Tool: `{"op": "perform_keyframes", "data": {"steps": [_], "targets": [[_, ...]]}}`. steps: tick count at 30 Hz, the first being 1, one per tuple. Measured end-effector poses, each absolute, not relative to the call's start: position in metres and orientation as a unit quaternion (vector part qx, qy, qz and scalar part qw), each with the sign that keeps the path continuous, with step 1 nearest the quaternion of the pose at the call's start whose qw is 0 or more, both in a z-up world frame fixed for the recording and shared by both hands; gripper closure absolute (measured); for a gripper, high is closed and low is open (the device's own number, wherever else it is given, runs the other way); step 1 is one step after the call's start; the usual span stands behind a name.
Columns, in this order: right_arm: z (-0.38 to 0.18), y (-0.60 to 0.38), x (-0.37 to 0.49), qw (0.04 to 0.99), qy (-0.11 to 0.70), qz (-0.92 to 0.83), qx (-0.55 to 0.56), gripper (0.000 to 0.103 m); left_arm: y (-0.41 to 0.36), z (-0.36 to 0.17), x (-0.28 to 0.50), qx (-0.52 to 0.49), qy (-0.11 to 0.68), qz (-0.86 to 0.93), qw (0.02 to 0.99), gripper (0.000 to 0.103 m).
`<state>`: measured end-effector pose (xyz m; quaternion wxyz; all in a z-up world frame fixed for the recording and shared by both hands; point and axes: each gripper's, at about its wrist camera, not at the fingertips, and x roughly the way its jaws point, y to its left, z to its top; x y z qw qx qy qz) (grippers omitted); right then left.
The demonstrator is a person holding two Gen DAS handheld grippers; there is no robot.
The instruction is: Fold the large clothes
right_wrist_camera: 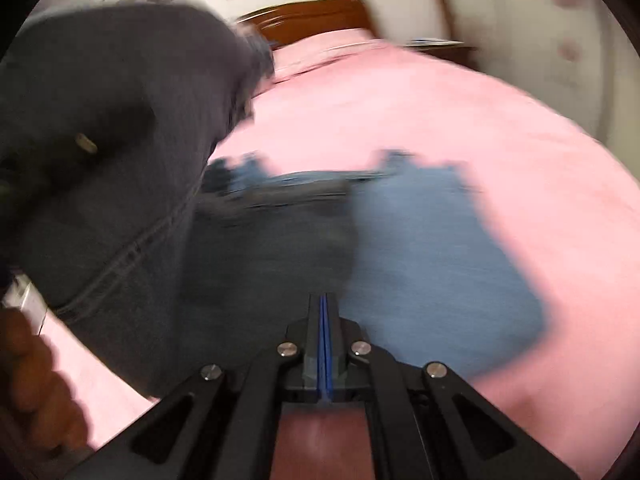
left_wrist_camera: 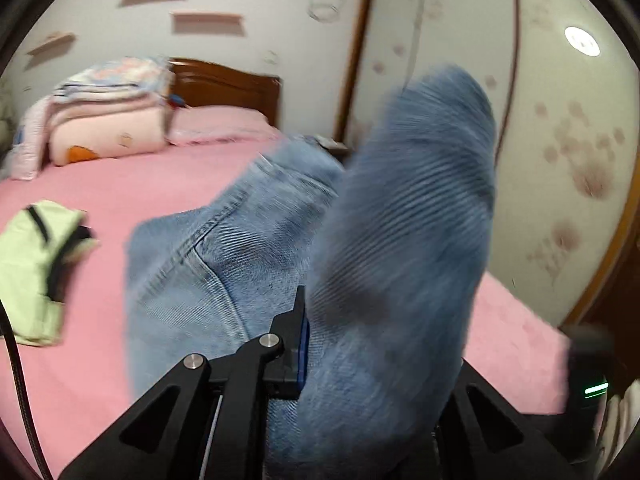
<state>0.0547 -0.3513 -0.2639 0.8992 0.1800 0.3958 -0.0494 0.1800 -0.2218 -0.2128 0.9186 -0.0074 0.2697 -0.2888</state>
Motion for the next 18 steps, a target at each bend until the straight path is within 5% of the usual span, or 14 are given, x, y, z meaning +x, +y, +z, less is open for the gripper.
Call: {"op": "perform_keyframes", "data": {"steps": [6,9,12,18], "targets": [[-0.287,-0.404,0.001,0.866,0.446,-0.126,0.186,0.103,-0.308,-0.303,0.173,0.103,0.362,-0.279,0.883,0.091],[-0.289,-0.405,-0.008,0.86,0.453,-0.135,0.192,0.103,-0.313,-0.305,0.169,0.118,0.357,-0.275,0.885,0.087],[-0.283,-0.405,-0.006,0.857,0.451,-0.139,0.206,0.103,-0.31,-0.298,0.174,0.098,0.383,-0.298,0.869,0.06],[-0.243,-0.412,0.007,0.863,0.431,-0.122,0.234,0.101,-0.274,-0.244,0.156,0.083,0.4,-0.326,0.852,0.029]]}}
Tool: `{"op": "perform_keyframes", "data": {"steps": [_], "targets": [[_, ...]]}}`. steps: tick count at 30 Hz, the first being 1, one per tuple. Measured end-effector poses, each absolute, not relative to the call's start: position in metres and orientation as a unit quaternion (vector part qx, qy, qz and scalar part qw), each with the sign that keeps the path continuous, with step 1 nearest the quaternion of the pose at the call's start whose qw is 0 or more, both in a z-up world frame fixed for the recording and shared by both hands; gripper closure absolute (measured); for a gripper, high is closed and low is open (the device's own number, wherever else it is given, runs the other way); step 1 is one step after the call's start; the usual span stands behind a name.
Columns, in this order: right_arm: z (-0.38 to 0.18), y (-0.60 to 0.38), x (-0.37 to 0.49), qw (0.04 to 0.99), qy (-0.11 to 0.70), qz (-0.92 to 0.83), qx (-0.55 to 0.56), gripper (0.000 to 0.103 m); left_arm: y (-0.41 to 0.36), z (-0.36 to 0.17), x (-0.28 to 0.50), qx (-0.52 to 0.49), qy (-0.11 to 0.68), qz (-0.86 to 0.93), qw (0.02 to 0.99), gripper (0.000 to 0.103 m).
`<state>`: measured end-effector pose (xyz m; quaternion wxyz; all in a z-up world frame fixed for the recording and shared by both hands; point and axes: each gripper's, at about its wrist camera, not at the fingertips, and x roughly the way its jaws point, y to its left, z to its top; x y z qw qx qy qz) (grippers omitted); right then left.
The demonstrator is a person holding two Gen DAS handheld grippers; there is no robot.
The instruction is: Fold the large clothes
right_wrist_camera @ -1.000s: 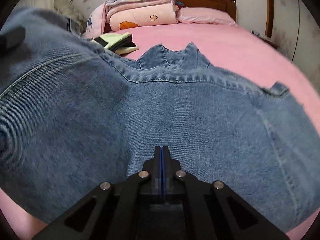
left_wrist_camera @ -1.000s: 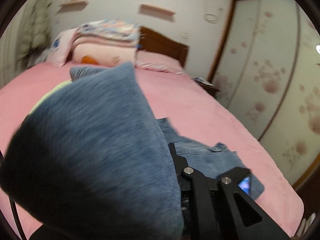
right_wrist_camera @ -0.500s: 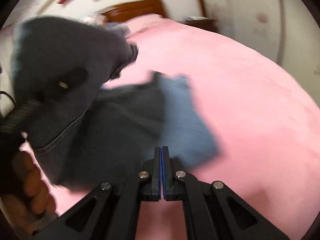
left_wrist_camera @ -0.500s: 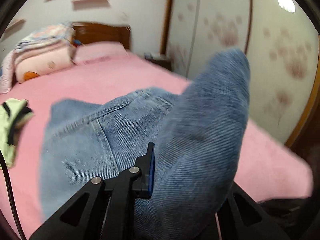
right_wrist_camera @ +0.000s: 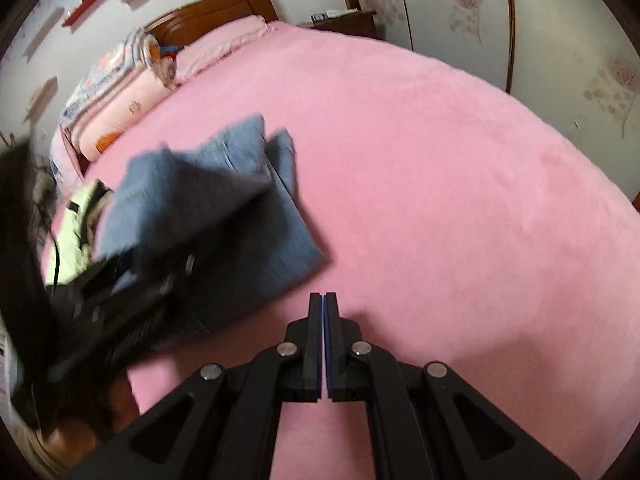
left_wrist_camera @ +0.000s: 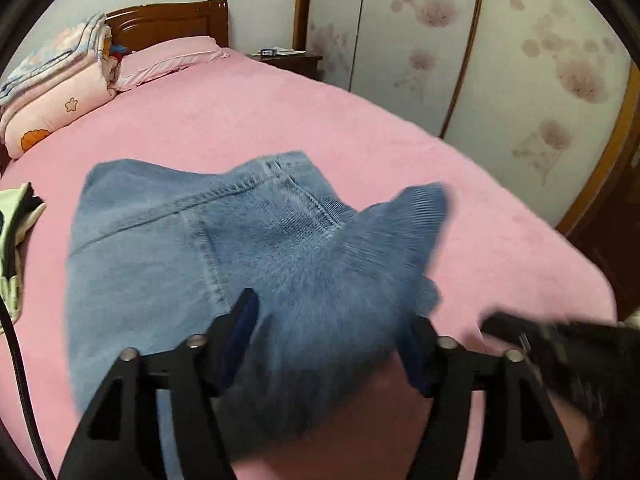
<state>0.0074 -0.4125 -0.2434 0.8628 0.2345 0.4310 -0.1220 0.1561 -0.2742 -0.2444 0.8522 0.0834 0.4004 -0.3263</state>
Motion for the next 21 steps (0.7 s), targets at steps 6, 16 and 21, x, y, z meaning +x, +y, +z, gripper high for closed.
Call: {"op": "perform_keyframes", "data": {"steps": [6,16,21], "targets": [[-0.19,-0.417,0.015,0.876,0.39,-0.084,0.271,0.044,-0.197,-0.179,0.14,0.018,0.377,-0.305,0.874,0.004],[-0.25,-0.415,0.078,0.833,0.499,-0.049,0.233,0.046,-0.143,-0.255,0.216,0.036,0.439,-0.121,0.889,0.004],[-0.248,-0.414,0.078,0.849,0.486,-0.041,0.203,0.087,-0.147,-0.276,0.225,0.034,0.452,-0.112,0.884,0.007]]}}
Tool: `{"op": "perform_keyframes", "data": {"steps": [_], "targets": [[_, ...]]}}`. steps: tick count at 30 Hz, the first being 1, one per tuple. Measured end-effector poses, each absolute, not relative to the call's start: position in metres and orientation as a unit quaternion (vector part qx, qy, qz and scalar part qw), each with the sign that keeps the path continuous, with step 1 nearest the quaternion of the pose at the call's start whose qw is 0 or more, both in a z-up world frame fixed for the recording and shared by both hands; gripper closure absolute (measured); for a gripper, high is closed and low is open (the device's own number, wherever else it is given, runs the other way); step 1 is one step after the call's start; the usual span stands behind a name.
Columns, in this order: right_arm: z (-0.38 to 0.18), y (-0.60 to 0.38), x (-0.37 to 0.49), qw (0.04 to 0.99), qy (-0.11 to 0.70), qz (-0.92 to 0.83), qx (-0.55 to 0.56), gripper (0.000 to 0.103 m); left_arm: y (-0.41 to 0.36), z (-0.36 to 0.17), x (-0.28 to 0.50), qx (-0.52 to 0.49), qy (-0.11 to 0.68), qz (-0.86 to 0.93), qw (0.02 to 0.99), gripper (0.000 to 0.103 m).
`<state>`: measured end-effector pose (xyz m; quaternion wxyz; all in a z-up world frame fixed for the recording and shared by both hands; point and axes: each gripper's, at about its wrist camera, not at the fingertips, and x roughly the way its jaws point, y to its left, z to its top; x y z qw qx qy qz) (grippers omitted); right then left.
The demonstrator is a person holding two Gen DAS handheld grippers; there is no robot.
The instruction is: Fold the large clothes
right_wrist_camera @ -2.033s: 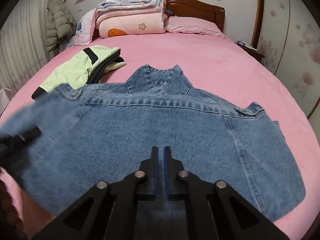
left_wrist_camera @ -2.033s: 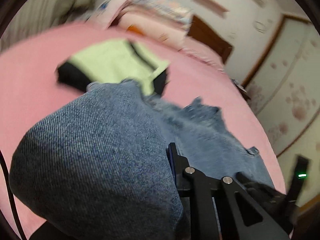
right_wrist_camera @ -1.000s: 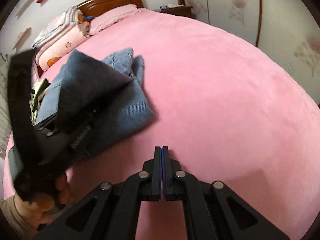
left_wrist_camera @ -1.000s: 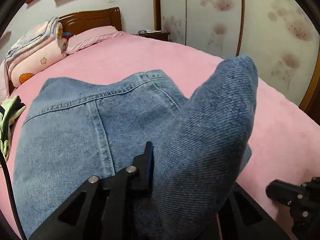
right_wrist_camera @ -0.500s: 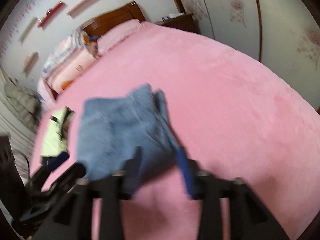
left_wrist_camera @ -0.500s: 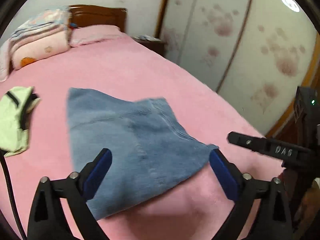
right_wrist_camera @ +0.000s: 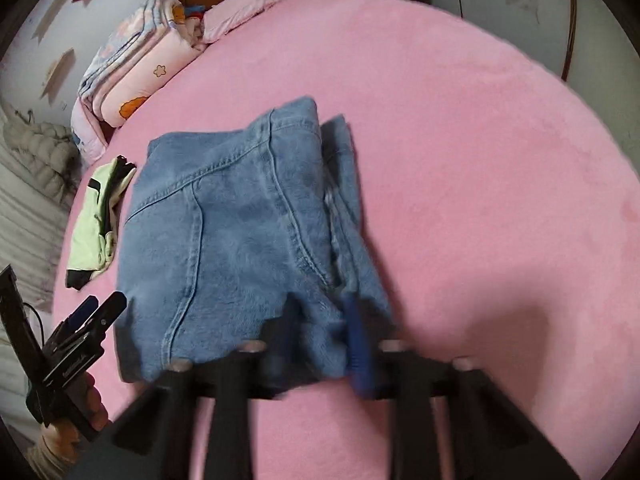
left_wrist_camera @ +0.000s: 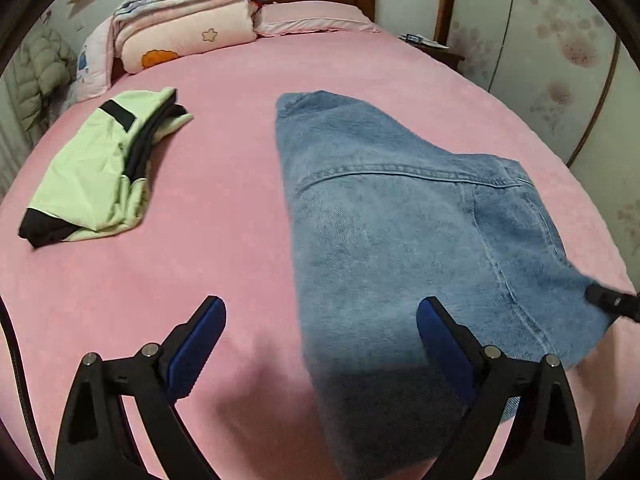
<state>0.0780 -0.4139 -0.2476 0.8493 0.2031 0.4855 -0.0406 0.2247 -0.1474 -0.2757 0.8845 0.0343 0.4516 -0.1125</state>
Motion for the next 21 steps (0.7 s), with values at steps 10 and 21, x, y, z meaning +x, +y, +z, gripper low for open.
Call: {"op": "perform_keyframes", "data": {"steps": [10,21], "targets": [[-0.255,-0.41,0.086,0.83,0.527,-0.081,0.163,0.074,-0.165,-0.282,0.224,0.039,0.472,-0.109,0.874,0.007],[-0.21,-0.383,0.199,0.879,0.456,0.029,0.139,0.073,-0.183,-0.233,0.309,0.018,0.443,-0.185,0.877,0.038]]}}
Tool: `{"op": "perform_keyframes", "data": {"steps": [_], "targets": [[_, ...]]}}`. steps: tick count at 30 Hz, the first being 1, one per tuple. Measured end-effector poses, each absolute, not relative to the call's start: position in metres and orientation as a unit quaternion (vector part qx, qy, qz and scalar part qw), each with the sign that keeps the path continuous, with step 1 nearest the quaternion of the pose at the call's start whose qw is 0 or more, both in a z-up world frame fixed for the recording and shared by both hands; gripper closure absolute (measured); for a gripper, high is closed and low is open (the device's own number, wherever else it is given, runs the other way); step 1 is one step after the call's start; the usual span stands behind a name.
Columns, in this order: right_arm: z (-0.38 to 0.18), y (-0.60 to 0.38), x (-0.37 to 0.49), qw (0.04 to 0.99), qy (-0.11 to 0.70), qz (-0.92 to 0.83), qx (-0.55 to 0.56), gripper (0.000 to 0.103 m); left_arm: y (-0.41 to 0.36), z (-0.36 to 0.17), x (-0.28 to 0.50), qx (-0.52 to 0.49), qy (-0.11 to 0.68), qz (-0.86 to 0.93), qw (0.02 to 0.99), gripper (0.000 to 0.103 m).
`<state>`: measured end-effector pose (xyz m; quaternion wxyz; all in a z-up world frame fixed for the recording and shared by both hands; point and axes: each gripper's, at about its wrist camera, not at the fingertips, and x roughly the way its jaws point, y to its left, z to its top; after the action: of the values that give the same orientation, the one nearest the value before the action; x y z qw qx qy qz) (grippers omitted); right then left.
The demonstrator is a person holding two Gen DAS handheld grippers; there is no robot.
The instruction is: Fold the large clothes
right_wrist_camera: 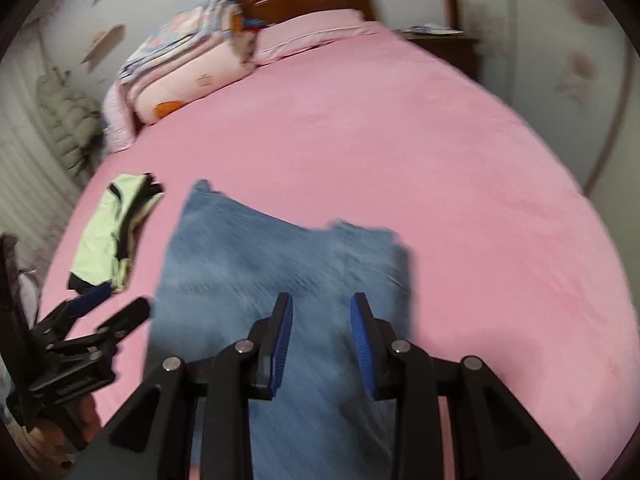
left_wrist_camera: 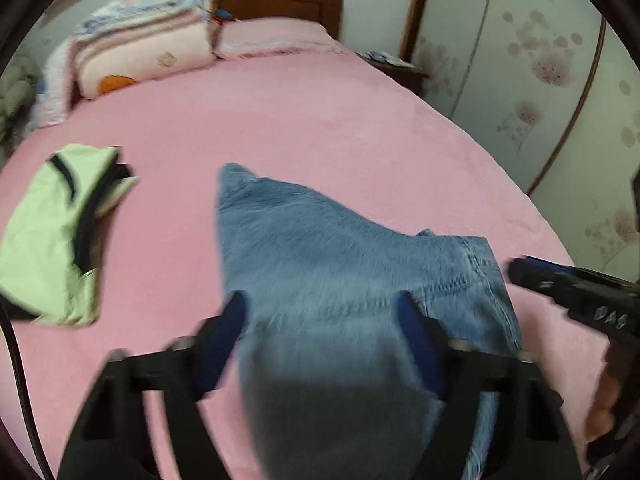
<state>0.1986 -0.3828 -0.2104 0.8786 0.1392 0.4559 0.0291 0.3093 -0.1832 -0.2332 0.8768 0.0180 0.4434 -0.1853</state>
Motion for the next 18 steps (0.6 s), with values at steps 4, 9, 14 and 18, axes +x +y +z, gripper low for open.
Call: {"op": "perform_keyframes", "data": {"steps": [4,9,14,18], "targets": [[-0.248,-0.377,0.24,0.86,0.499,0.028,0.105,0.074,-0.185,-0.268,0.348,0.007,0.487,-0.162,0.858,0.038],[-0.285,-0.419,0.244,0.845,0.52,-0.009,0.125,0.098,-0.184,-0.283,0.355,0.025,0.481,-0.157,0.862,0.037],[-0.269,-0.426,0.238,0.84,0.523,-0.008,0.146,0.094,-0.187,-0.277,0.352,0.024,0.497,-0.152,0.854,0.02],[-0.244,-0.433,0.219,0.835,0.514,0.004,0.198,0.08,-0.18,-0.253,0.344,-0.005,0.513,-0.146,0.846,0.014]]}}
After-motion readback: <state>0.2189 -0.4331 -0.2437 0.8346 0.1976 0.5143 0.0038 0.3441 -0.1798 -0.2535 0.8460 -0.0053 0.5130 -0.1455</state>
